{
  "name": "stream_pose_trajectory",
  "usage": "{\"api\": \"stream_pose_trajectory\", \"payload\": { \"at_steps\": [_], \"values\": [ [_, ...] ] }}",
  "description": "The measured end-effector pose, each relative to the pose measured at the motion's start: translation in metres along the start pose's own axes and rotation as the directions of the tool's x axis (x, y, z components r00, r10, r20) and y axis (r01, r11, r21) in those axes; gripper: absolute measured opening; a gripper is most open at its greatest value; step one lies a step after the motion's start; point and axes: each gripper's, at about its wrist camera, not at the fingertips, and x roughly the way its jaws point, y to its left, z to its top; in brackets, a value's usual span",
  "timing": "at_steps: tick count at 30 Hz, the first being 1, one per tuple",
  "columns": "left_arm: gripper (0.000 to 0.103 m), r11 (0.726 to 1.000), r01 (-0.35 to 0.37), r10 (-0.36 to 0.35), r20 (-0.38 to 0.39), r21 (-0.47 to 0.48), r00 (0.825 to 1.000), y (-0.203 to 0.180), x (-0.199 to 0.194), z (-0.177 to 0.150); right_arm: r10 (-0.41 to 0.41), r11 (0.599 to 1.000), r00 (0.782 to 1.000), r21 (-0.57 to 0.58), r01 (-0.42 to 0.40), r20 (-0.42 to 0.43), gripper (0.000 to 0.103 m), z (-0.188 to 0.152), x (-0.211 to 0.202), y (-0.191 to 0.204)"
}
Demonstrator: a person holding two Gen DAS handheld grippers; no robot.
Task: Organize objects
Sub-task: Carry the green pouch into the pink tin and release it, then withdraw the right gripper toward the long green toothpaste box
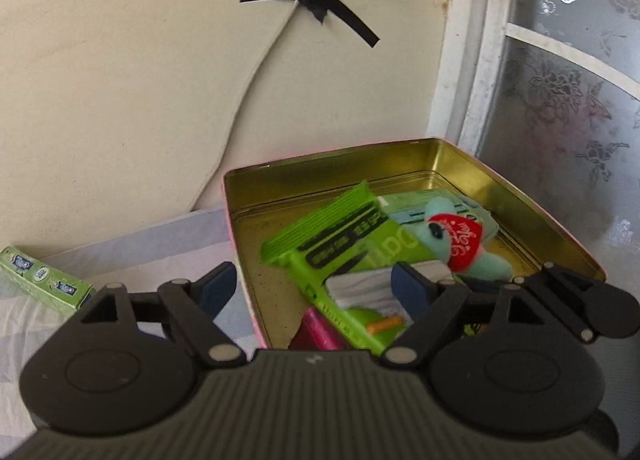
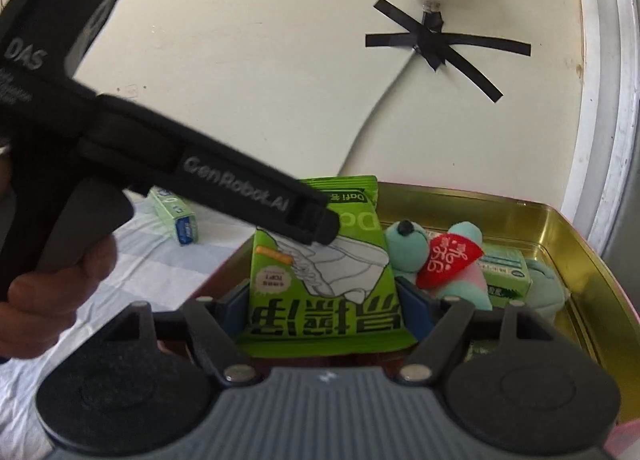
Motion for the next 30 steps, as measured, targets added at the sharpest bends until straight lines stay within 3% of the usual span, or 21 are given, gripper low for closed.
{"api": "stream_pose_trajectory", "payload": {
  "at_steps": [3,7,12,16,30],
  "values": [
    [0.090,0.998,-0.057,0.057,0.006,0.007,0.998,-0.002,-0.003,-0.005,-0.144,0.989,0.990,-0.022,0.144,-0.002,0.075,0.003,0.020,0.000],
    [0.091,0.991,-0.130,0.129,0.049,0.034,0.991,-0.005,-0.021,-0.013,-0.078,0.991,0.997,0.108,0.076,0.021,0.081,0.000,0.012,-0.011],
    [0.091,0.989,-0.147,0.146,0.057,0.007,0.988,-0.007,-0.038,-0.018,-0.086,0.994,0.988,0.085,0.075,0.127,0.086,-0.015,-0.028,0.004],
    [0.092,0.988,-0.153,0.151,0.078,0.016,0.985,-0.014,-0.053,-0.028,-0.103,0.987,0.977,0.139,0.077,0.189,0.087,-0.025,-0.057,0.005],
    [0.092,0.983,-0.180,0.176,0.118,0.026,0.977,-0.022,-0.104,-0.066,-0.147,0.950,0.969,0.300,0.083,0.199,0.087,-0.048,-0.107,-0.003]
  ]
}}
